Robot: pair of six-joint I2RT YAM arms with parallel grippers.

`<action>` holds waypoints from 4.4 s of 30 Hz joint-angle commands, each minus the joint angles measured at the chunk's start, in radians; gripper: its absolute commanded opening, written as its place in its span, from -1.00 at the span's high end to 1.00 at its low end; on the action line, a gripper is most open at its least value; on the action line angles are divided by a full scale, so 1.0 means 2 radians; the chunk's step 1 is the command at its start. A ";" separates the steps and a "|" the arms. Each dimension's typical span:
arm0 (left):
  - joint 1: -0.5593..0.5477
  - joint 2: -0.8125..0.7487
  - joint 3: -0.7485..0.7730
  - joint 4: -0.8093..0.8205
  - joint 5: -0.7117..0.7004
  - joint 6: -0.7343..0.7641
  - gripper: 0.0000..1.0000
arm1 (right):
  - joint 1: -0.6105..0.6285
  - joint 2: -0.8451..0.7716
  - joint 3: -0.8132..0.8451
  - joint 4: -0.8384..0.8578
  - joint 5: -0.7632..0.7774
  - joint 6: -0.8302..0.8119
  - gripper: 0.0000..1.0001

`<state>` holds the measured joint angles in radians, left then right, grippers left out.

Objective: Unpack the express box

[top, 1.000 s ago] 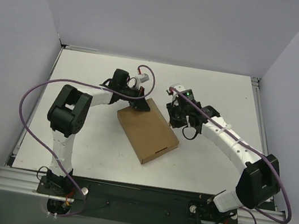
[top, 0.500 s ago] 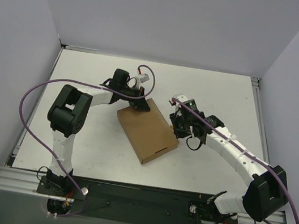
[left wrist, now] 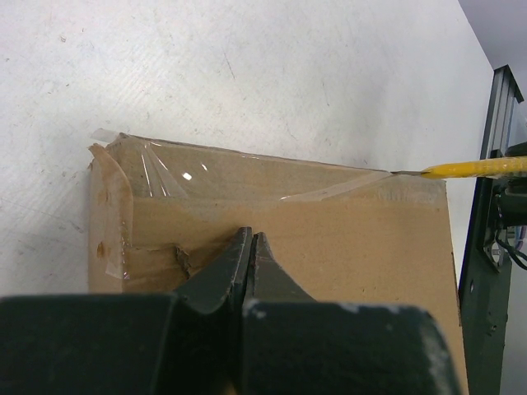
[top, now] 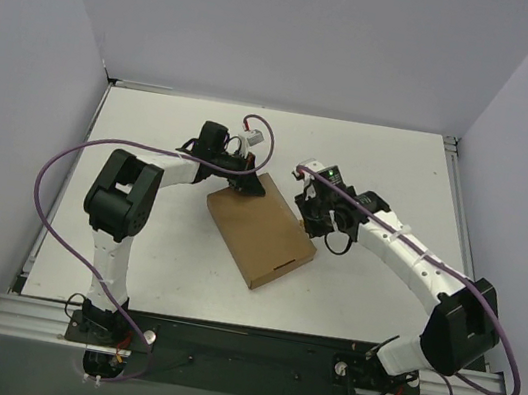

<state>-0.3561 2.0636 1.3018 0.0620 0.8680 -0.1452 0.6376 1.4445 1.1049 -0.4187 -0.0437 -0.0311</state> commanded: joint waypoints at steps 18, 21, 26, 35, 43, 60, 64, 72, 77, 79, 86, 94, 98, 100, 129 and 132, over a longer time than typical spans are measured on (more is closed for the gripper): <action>-0.004 0.043 -0.027 -0.067 -0.061 0.030 1.00 | -0.004 0.118 0.136 0.020 0.004 -0.001 1.00; -0.002 0.043 -0.027 -0.070 -0.061 0.031 1.00 | -0.007 0.102 0.132 0.029 0.016 0.016 1.00; -0.001 0.042 -0.024 -0.072 -0.062 0.032 1.00 | -0.013 0.038 0.040 0.120 -0.005 0.038 1.00; -0.001 0.034 -0.025 -0.088 -0.063 0.042 1.00 | -0.012 -0.001 -0.035 0.229 -0.008 0.048 1.00; -0.003 0.030 -0.028 -0.089 -0.064 0.046 1.00 | -0.007 0.002 -0.039 0.253 -0.007 0.041 1.00; -0.004 0.031 -0.027 -0.091 -0.063 0.047 1.00 | 0.003 -0.010 -0.045 0.248 0.058 -0.001 1.00; -0.004 0.034 -0.025 -0.089 -0.063 0.046 1.00 | 0.002 -0.009 -0.049 0.243 0.053 0.009 1.00; -0.005 0.034 -0.023 -0.088 -0.063 0.044 1.00 | 0.002 -0.006 -0.051 0.234 0.043 0.014 1.00; -0.006 0.034 -0.023 -0.087 -0.064 0.044 1.00 | 0.002 -0.009 -0.050 0.237 0.039 0.016 1.00; -0.006 0.035 -0.023 -0.087 -0.063 0.044 1.00 | 0.001 -0.008 -0.051 0.238 0.036 0.016 1.00; -0.006 0.035 -0.023 -0.087 -0.063 0.045 1.00 | -0.001 -0.003 -0.051 0.242 0.026 0.027 1.00; -0.006 0.035 -0.023 -0.087 -0.063 0.044 1.00 | -0.003 0.002 -0.051 0.239 0.026 0.019 1.00; -0.006 0.037 -0.023 -0.087 -0.063 0.044 1.00 | -0.004 0.005 -0.051 0.238 0.013 0.020 1.00; -0.006 0.036 -0.023 -0.087 -0.063 0.044 1.00 | -0.004 0.006 -0.052 0.238 0.011 0.020 1.00; -0.006 0.043 -0.021 -0.087 -0.060 0.046 1.00 | -0.002 -0.017 -0.059 0.238 0.020 -0.007 1.00; -0.006 0.043 -0.020 -0.088 -0.060 0.046 1.00 | -0.002 -0.019 -0.059 0.241 0.020 -0.002 1.00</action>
<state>-0.3561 2.0617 1.3022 0.0528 0.8764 -0.1146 0.6346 1.4601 0.9943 0.0555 -0.0151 -0.0505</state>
